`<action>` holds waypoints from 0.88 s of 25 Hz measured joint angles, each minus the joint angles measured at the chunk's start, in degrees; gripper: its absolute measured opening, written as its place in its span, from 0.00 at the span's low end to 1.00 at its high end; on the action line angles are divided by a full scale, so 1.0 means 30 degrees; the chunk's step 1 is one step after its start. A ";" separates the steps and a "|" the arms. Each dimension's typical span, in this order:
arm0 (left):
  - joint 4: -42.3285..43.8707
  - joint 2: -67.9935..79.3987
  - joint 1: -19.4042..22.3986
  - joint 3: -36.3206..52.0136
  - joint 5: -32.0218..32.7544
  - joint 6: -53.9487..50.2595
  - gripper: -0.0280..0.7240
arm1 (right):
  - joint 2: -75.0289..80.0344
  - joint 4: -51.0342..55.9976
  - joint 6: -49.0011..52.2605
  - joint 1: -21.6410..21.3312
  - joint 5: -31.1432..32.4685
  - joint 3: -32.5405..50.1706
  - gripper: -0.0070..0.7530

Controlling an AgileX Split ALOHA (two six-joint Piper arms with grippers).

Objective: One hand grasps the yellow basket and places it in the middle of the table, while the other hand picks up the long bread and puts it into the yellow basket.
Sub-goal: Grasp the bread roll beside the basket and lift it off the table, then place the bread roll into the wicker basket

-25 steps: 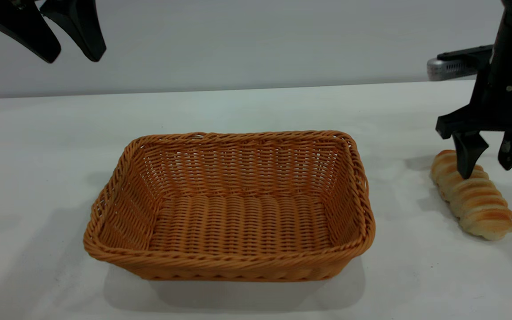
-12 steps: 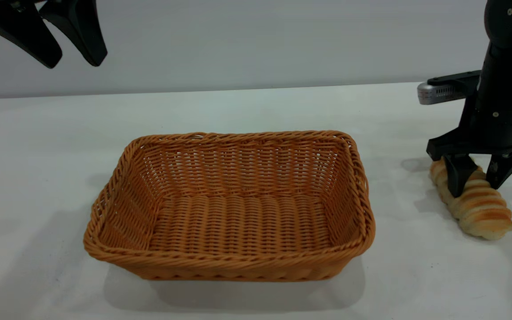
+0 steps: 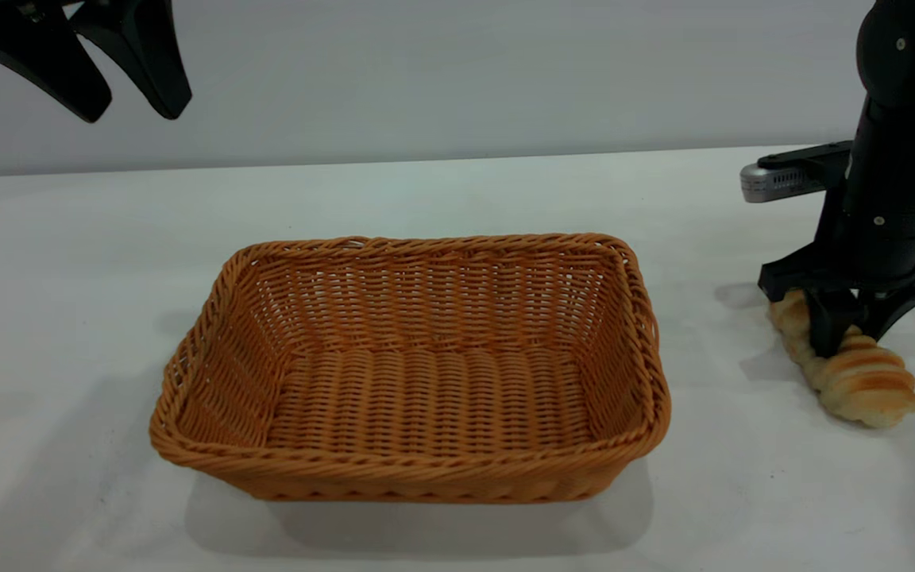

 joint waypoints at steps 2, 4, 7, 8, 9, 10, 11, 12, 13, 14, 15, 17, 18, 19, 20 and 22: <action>0.0000 0.0000 0.0000 0.0000 0.0000 0.0000 0.81 | 0.0016 -0.0286 0.0000 0.0029 0.0065 0.0000 0.16; 0.0000 0.0000 0.0000 0.0000 0.0000 0.0000 0.81 | 0.0016 -0.0612 0.0024 0.0088 0.0194 0.0000 0.11; 0.0000 0.0000 0.0000 0.0000 0.0000 0.0000 0.81 | 0.0035 -0.1108 0.0191 0.0187 0.0323 -0.0015 0.11; 0.0000 0.0000 0.0000 0.0000 0.0000 0.0000 0.81 | 0.0006 -0.1200 0.0270 0.0187 0.0352 -0.0015 0.11; 0.0000 0.0000 0.0000 0.0000 -0.0019 0.0000 0.81 | -0.0038 -0.1253 0.0334 0.0187 0.0412 -0.0015 0.11; 0.0000 0.0000 0.0000 0.0000 -0.0019 0.0000 0.81 | -0.0170 -0.1429 0.0352 0.0187 0.0520 -0.0015 0.11; 0.0000 0.0000 0.0000 0.0000 -0.0019 0.0000 0.81 | -0.0287 -0.1638 0.0352 0.0187 0.0738 0.0006 0.11; 0.0000 0.0000 0.0000 0.0000 -0.0019 0.0000 0.81 | -0.0506 -0.1805 0.0357 0.0165 0.0955 0.0047 0.10; 0.0000 0.0000 0.0000 0.0000 -0.0037 0.0000 0.81 | -0.0822 -0.1914 0.0395 0.0121 0.1211 0.0120 0.10; 0.0000 0.0000 0.0000 0.0000 -0.0034 0.0000 0.81 | -0.1167 -0.1985 0.0409 0.0082 0.1336 0.0158 0.10; 0.0000 0.0000 0.0000 0.0000 -0.0034 0.0000 0.81 | -0.1654 -0.2024 0.0418 0.0056 0.1420 0.0176 0.10; 0.0000 0.0000 0.0000 0.0000 -0.0034 0.0000 0.81 | -0.2798 -0.2024 0.0433 0.0035 0.1565 0.0176 0.10; 0.0000 0.0000 0.0000 0.0000 -0.0040 0.0004 0.81 | -0.3295 -0.2024 0.0433 0.0035 0.1702 0.0176 0.10; 0.0000 0.0000 0.0000 0.0000 -0.0062 0.0004 0.81 | -0.3868 -0.1913 0.0433 0.0035 0.1832 0.0176 0.10; 0.0000 0.0000 0.0000 0.0000 -0.0082 0.0004 0.81 | -0.4394 -0.1698 0.0433 0.0035 0.1967 0.0176 0.09; 0.0000 0.0000 0.0000 0.0000 -0.0106 0.0004 0.81 | -0.5276 -0.1017 0.0148 0.0071 0.2241 0.0176 0.09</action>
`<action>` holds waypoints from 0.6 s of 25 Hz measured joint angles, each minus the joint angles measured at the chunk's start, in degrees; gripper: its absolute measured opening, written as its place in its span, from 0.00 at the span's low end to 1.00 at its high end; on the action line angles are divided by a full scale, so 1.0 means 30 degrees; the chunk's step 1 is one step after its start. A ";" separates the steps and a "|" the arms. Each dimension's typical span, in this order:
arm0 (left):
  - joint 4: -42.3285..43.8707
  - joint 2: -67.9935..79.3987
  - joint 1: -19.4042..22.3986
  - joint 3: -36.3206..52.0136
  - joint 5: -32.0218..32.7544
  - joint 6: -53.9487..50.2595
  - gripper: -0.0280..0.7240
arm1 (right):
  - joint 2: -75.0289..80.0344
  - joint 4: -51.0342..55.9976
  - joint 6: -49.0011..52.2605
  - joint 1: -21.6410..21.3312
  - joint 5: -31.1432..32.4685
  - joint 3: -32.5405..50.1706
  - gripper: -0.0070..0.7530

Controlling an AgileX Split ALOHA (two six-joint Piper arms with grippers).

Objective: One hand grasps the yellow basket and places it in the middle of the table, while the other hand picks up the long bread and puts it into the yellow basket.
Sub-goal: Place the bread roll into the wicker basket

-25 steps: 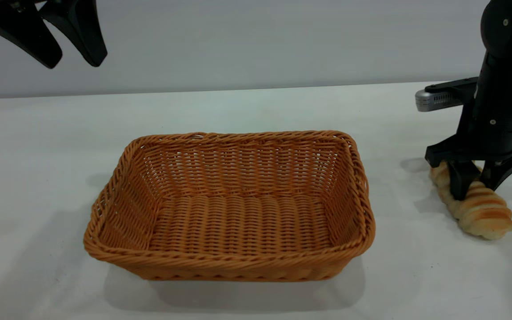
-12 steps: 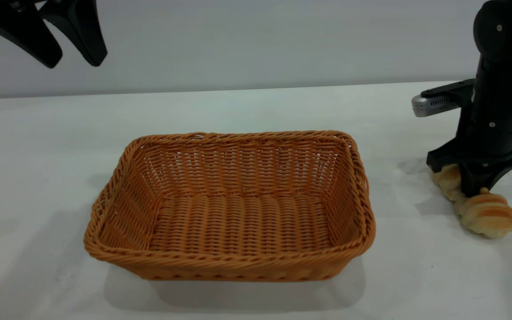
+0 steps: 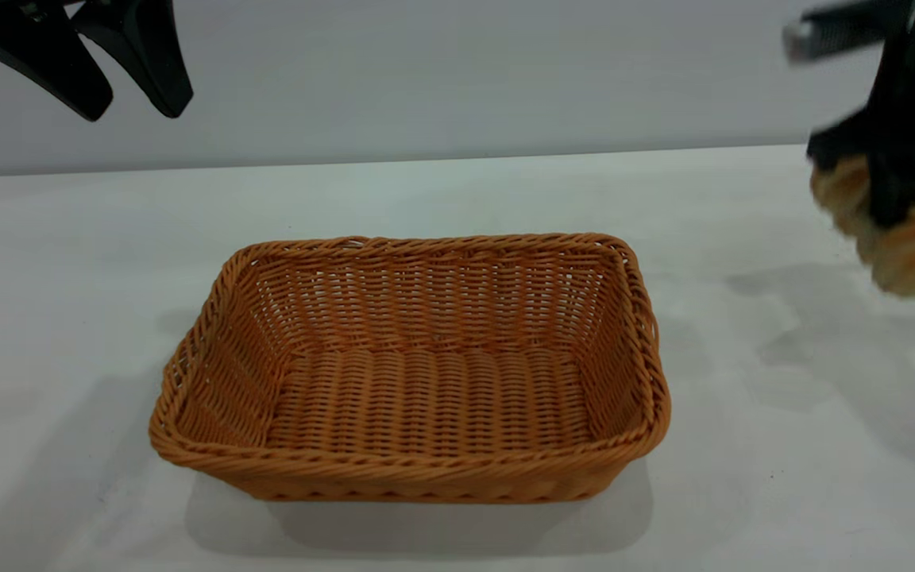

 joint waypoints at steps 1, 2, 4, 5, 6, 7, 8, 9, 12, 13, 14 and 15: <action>0.0000 0.0000 0.0000 0.0000 -0.0044 0.0000 0.81 | -0.0431 0.0488 -0.0282 0.0120 0.0133 0.0000 0.09; 0.0000 0.0000 0.0000 0.0000 -0.0044 0.0022 0.81 | -0.0846 0.1038 -0.0671 0.0267 0.0295 0.0000 0.09; 0.0000 0.0000 0.0000 0.0000 -0.0044 0.0039 0.81 | -0.1562 0.2143 -0.1488 0.0845 0.0570 0.0000 0.09; 0.0000 0.0000 0.0000 0.0000 -0.0044 0.0039 0.81 | -0.1927 0.2766 -0.1924 0.1242 0.0637 0.0000 0.09; 0.0000 0.0000 0.0000 0.0000 -0.0044 0.0039 0.81 | -0.2250 0.3357 -0.2326 0.1619 0.0636 0.0000 0.09; 0.0000 0.0000 0.0000 0.0000 -0.0044 0.0039 0.81 | -0.2478 0.3777 -0.2678 0.2115 0.0636 0.0000 0.09; 0.0000 0.0000 0.0000 0.0000 -0.0044 0.0039 0.81 | -0.2700 0.4234 -0.2955 0.2652 0.0636 0.0000 0.09; 0.0000 0.0000 0.0000 0.0000 -0.0002 0.0039 0.81 | -0.2826 0.4650 -0.3233 0.3130 0.0636 0.0000 0.09; 0.0000 -0.0042 0.0000 0.0000 0.0153 0.0039 0.81 | -0.2908 0.5416 -0.3829 0.4936 0.0634 0.0000 0.09; 0.0022 -0.0148 0.0000 0.0000 0.0173 0.0039 0.81 | -0.2828 0.5523 -0.3888 0.5434 0.0561 0.0000 0.09; 0.0039 -0.0299 0.0000 0.0000 0.0195 0.0039 0.81 | -0.2743 0.5548 -0.3910 0.6014 0.0415 0.0000 0.09; 0.0057 -0.0512 0.0000 0.0000 0.0222 0.0047 0.81 | -0.2641 0.5619 -0.3933 0.6544 0.0233 0.0000 0.09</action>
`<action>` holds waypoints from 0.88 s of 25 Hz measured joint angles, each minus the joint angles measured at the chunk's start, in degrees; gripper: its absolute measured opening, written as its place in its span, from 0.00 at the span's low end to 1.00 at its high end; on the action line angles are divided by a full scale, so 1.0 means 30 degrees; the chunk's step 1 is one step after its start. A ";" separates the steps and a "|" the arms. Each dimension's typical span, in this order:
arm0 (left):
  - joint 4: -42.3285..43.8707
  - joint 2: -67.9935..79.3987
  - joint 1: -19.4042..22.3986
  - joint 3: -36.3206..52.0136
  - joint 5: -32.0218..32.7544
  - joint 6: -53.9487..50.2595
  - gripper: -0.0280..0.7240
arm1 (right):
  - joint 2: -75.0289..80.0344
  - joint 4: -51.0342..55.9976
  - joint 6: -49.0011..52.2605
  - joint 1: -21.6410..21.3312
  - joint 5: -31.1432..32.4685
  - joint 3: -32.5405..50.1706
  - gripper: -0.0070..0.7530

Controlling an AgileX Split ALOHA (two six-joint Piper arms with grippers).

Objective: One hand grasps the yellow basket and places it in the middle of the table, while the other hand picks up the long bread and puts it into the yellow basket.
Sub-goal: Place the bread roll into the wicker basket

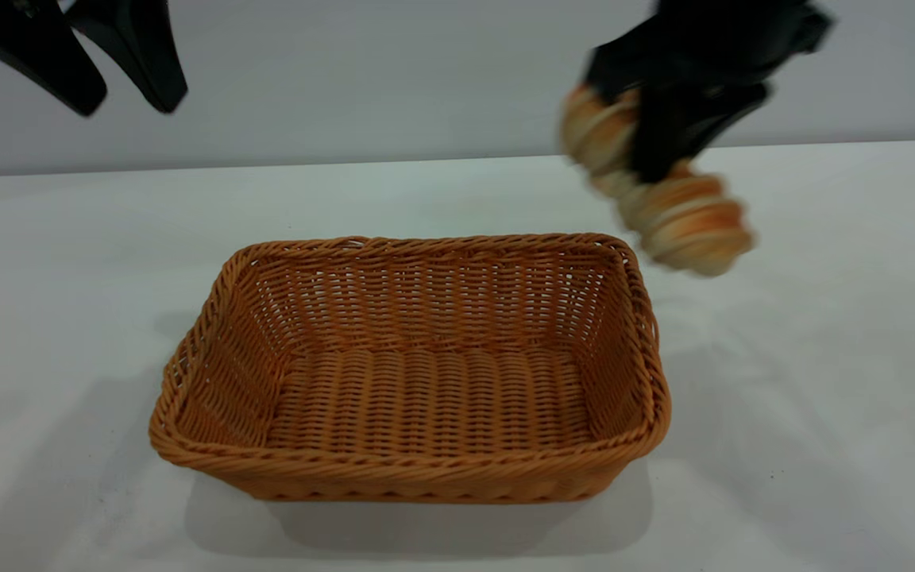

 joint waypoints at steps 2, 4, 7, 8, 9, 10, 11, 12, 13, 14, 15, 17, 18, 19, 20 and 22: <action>0.0181 -0.0737 0.0000 0.0000 0.0066 0.0015 0.81 | 0.0302 0.0041 -0.0021 0.0887 -0.0535 0.0000 0.09; 0.0387 -0.1608 0.0000 0.0000 0.0182 0.0015 0.81 | 0.0698 0.0037 -0.0021 0.1730 -0.1095 0.0000 0.09; 0.0692 -0.3081 0.0000 0.0000 0.0459 0.0015 0.81 | 0.1479 0.0037 -0.0059 0.2689 -0.2250 0.0000 0.09; 0.0716 -0.3580 0.0000 0.0000 0.0663 0.0015 0.81 | 0.1801 0.0037 -0.0062 0.2937 -0.2746 0.0000 0.09; 0.0716 -0.4066 0.0000 0.0000 0.0842 0.0015 0.81 | 0.2071 0.0080 -0.0062 0.3075 -0.3196 0.0000 0.09; 0.0716 -0.4437 0.0000 0.0000 0.1013 0.0015 0.81 | 0.2387 0.0100 -0.0080 0.3151 -0.3627 0.0000 0.09; 0.0716 -0.4848 0.0000 0.0000 0.1224 0.0015 0.81 | 0.2684 0.0116 -0.0080 0.3167 -0.3928 0.0000 0.11; 0.0716 -0.5226 0.0000 0.0033 0.1426 0.0015 0.81 | 0.2970 0.0116 -0.0080 0.3167 -0.4224 0.0000 0.13; 0.0716 -0.5562 0.0000 0.0089 0.1660 0.0015 0.81 | 0.3184 0.0098 -0.0080 0.3167 -0.4427 0.0000 0.15; 0.0716 -0.5817 0.0000 0.0164 0.1856 0.0015 0.81 | 0.3409 0.0075 -0.0080 0.3132 -0.4537 0.0000 0.19; 0.0716 -0.6122 0.0000 0.0303 0.1875 0.0015 0.81 | 0.3590 0.0075 -0.0080 0.3132 -0.4627 0.0017 0.24; 0.0716 -0.6734 0.0000 0.0881 0.1875 0.0015 0.81 | 0.3832 0.0075 -0.0080 0.3132 -0.4673 0.0017 0.36; 0.0716 -0.6989 0.0000 0.1284 0.1854 0.0015 0.81 | 0.3895 0.0075 -0.0080 0.3132 -0.4715 0.0017 0.42; 0.0716 -0.7317 0.0000 0.1661 0.1829 0.0015 0.81 | 0.3896 0.0075 -0.0080 0.3132 -0.4715 0.0017 0.48; 0.0716 -0.7637 0.0000 0.2142 0.1779 0.0015 0.81 | 0.3896 0.0075 -0.0101 0.3132 -0.4731 0.0017 0.52; 0.0727 -0.8194 0.0000 0.3062 0.1639 0.0015 0.81 | 0.3896 0.0093 -0.0101 0.3132 -0.4753 0.0017 0.59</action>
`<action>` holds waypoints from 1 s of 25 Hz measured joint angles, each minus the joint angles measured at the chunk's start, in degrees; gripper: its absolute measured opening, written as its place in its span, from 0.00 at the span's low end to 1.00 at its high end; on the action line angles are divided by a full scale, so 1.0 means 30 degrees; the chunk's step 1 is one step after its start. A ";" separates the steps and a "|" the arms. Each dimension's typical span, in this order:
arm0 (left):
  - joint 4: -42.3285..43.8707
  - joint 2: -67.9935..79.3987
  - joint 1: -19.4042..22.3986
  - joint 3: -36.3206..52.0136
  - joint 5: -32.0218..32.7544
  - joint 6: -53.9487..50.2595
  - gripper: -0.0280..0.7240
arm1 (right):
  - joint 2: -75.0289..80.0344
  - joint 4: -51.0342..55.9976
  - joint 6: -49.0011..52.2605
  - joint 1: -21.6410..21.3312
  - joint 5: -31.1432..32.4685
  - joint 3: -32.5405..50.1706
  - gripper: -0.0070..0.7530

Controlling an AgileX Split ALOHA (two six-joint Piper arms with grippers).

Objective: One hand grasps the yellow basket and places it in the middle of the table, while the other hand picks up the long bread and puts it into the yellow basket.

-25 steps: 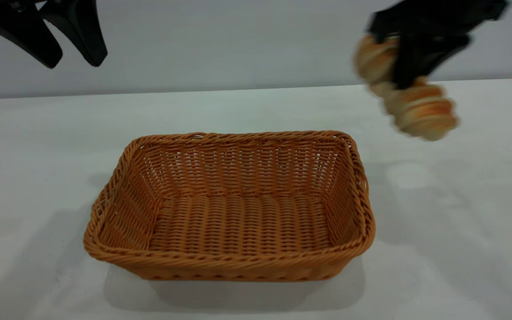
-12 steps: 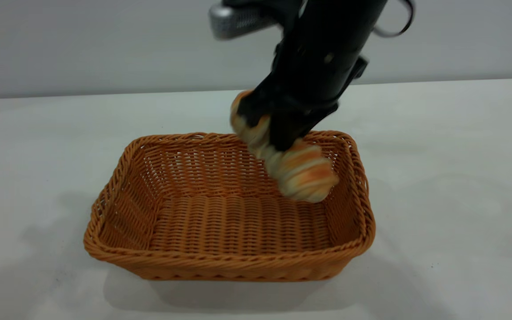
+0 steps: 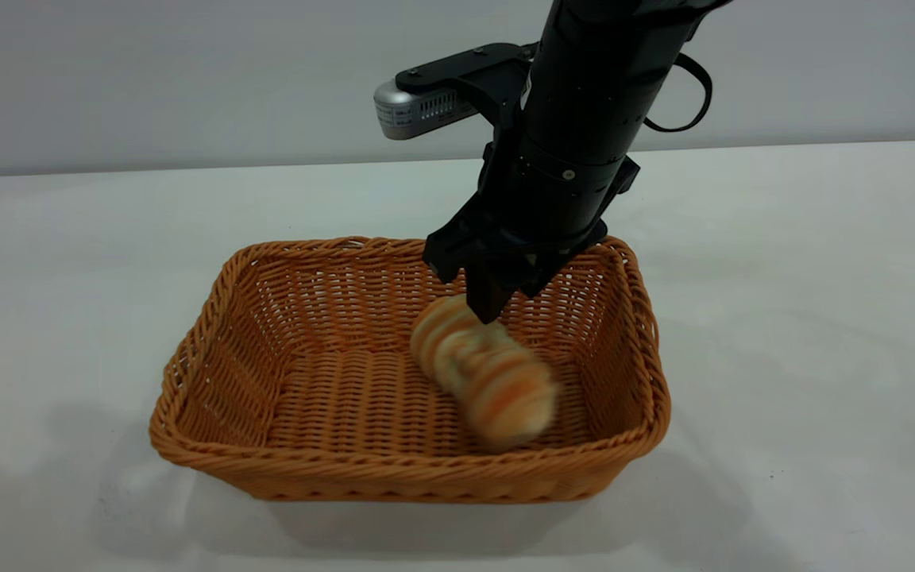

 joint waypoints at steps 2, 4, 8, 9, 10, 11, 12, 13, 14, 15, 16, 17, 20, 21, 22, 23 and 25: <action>0.0011 -0.0676 0.0000 0.0809 -0.0072 0.0000 0.81 | 0.0000 -0.0017 0.0000 0.0000 0.0000 0.0000 0.63; 0.0011 -0.1341 0.0000 0.1587 -0.0205 0.0000 0.81 | 0.0000 -0.0053 -0.0194 0.0000 0.0000 0.0000 0.64; 0.0047 -0.3354 0.0000 0.3068 -0.0538 0.0000 0.81 | -0.0225 -0.0529 -0.0564 0.0000 0.0043 0.0000 0.64; 0.0047 -0.3923 0.0000 0.3410 -0.0653 0.0000 0.81 | -0.0400 -0.0744 -0.0578 0.0000 0.0113 0.0000 0.64; 0.0047 -0.4411 0.0000 0.3740 -0.0774 0.0000 0.81 | -0.0687 -0.1020 -0.0610 0.0000 0.0210 0.0000 0.64; 0.0047 -0.4998 0.0000 0.4068 -0.0891 0.0000 0.81 | -0.1036 -0.1400 -0.0626 0.0000 0.0342 0.0000 0.64; 0.0047 -0.5605 0.0000 0.4322 -0.0949 0.0000 0.81 | -0.1414 -0.1842 -0.0626 0.0000 0.0523 0.0000 0.64; 0.0047 -0.6111 0.0000 0.4585 -0.1045 0.0000 0.81 | -0.1743 -0.2225 -0.0626 0.0000 0.0707 0.0000 0.64; 0.0047 -0.6719 0.0000 0.4967 -0.1164 0.0000 0.81 | -0.2142 -0.2720 -0.0626 0.0000 0.0887 0.0000 0.64; 0.0047 -0.7313 0.0000 0.5241 -0.1211 0.0000 0.81 | -0.2538 -0.3192 -0.0498 -0.0023 0.1112 0.0000 0.64; 0.0047 -0.7794 0.0000 0.5512 -0.1289 0.0000 0.81 | -0.2878 -0.3524 -0.0356 -0.0063 0.1337 0.0000 0.64; 0.0047 -0.8351 0.0000 0.5895 -0.1324 0.0000 0.81 | -0.3277 -0.3901 -0.0197 -0.0131 0.1574 0.0000 0.64; 0.0047 -0.9900 0.0000 0.6812 -0.1346 0.0000 0.81 | -0.4387 -0.4679 0.0363 -0.0635 0.2611 0.0000 0.64; 0.0057 -1.0429 0.0000 0.7148 -0.1346 0.0000 0.81 | -0.4777 -0.4877 0.0501 -0.0902 0.2930 0.0000 0.64; 0.0073 -1.0857 0.0000 0.7465 -0.1322 0.0000 0.81 | -0.5166 -0.5021 0.0675 -0.1164 0.3300 0.0019 0.64; 0.0142 -1.1425 0.0000 0.7764 -0.1322 0.0000 0.81 | -0.5488 -0.5114 0.0809 -0.1495 0.3663 0.0019 0.63; 0.0317 -1.2312 0.0000 0.8324 -0.1322 0.0000 0.81 | -0.6292 -0.5236 0.0968 -0.2197 0.4313 0.0058 0.61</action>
